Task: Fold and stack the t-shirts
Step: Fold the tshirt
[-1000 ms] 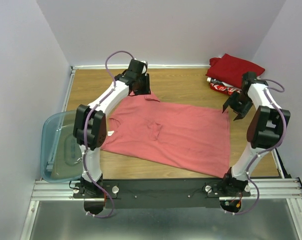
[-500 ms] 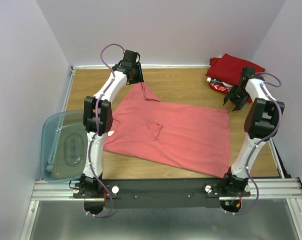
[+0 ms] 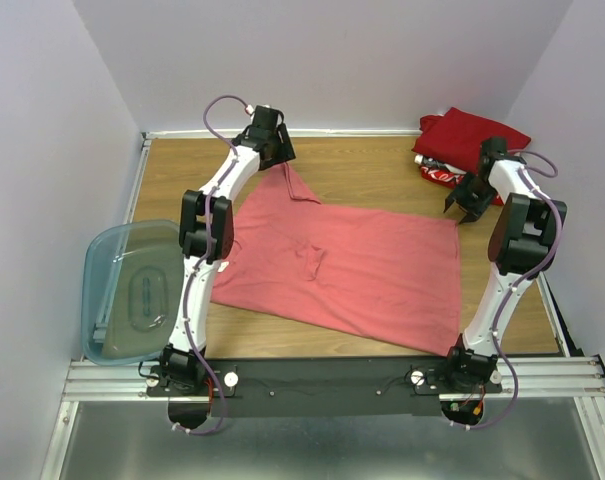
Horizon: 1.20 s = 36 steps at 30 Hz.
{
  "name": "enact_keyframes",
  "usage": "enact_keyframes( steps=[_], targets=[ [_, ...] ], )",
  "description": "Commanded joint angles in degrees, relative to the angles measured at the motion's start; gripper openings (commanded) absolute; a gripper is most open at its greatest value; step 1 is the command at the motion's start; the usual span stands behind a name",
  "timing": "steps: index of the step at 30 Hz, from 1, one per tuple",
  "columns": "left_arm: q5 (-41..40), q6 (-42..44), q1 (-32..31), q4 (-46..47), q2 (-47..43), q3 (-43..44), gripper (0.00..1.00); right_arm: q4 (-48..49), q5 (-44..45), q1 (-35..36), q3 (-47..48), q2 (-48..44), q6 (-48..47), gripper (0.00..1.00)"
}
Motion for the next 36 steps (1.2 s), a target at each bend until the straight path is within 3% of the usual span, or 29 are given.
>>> enact_keyframes(
  steps=[1, 13, 28, 32, 36],
  targets=[
    [-3.2, -2.4, 0.4, 3.3, 2.4, 1.8, 0.73, 1.0, -2.3, -0.3, -0.8, 1.9, 1.2, 0.59],
    [-1.9, -5.3, 0.4, 6.4, 7.1, 5.2, 0.64, 2.3, -3.3, -0.3, -4.2, 1.9, 0.9, 0.5],
    [0.2, -6.4, 0.3, 7.0, 9.2, 3.9, 0.6, 2.4, -3.2, -0.3, -5.0, 2.0, 1.1, 0.4],
    [0.3, -6.4, 0.3, 7.3, 9.1, 4.0, 0.38, 2.6, -3.2, -0.3, -5.7, 1.8, 1.2, 0.39],
    [1.5, -7.2, 0.2, 8.4, 9.2, 4.0, 0.19, 2.7, -3.1, -0.3, -6.7, 1.3, 1.2, 0.29]
  ],
)
